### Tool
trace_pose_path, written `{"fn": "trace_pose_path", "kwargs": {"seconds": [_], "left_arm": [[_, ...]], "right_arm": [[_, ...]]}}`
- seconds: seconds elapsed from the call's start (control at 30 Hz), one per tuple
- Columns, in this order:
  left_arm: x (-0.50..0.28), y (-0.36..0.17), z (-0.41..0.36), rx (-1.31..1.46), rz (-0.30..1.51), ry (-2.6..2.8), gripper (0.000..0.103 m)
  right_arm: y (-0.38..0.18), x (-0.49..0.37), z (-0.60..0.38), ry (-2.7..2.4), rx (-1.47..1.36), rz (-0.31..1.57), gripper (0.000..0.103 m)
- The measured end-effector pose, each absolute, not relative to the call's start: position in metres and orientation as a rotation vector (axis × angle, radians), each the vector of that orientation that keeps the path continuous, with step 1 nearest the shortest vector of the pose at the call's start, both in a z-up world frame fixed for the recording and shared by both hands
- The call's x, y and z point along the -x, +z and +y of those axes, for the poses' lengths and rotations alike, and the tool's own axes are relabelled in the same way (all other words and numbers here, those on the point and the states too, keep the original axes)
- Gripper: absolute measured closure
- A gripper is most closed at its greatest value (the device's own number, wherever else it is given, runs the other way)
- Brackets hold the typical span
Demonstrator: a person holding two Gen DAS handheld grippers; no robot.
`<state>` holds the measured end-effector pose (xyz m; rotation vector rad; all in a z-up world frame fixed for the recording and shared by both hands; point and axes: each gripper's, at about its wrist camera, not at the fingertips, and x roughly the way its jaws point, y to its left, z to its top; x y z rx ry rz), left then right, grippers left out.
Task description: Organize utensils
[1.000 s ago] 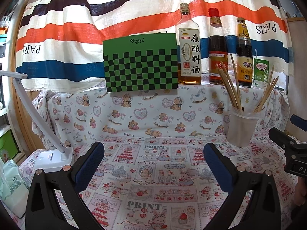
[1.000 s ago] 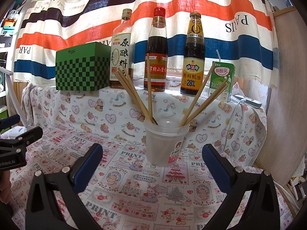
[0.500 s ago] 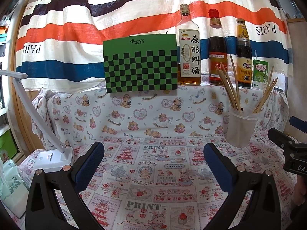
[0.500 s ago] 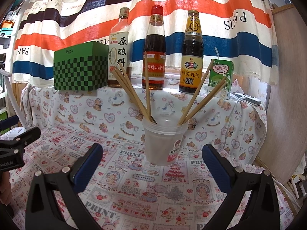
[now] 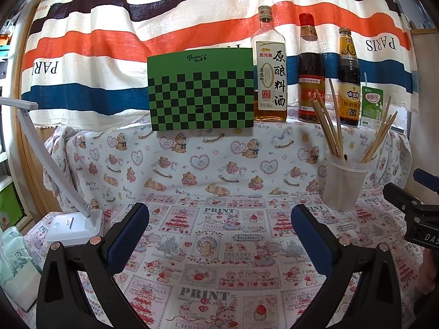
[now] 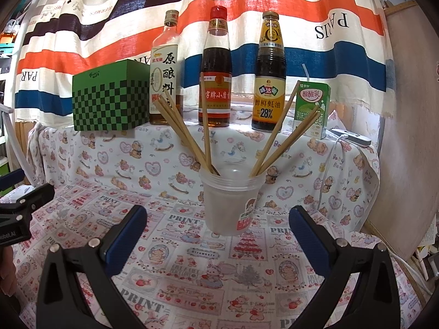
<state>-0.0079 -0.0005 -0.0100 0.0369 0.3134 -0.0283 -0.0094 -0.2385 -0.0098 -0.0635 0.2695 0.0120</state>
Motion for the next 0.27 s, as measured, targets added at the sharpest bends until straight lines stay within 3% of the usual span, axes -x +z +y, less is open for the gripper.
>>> {"fn": "trace_pose_path", "kwargs": {"seconds": [0.27], "left_arm": [[0.0067,-0.0107,-0.0008,-0.035,0.319,-0.034,0.000]], "right_arm": [[-0.0100,0.0092,-0.2394,0.012,0.062,0.272,0.000]]}}
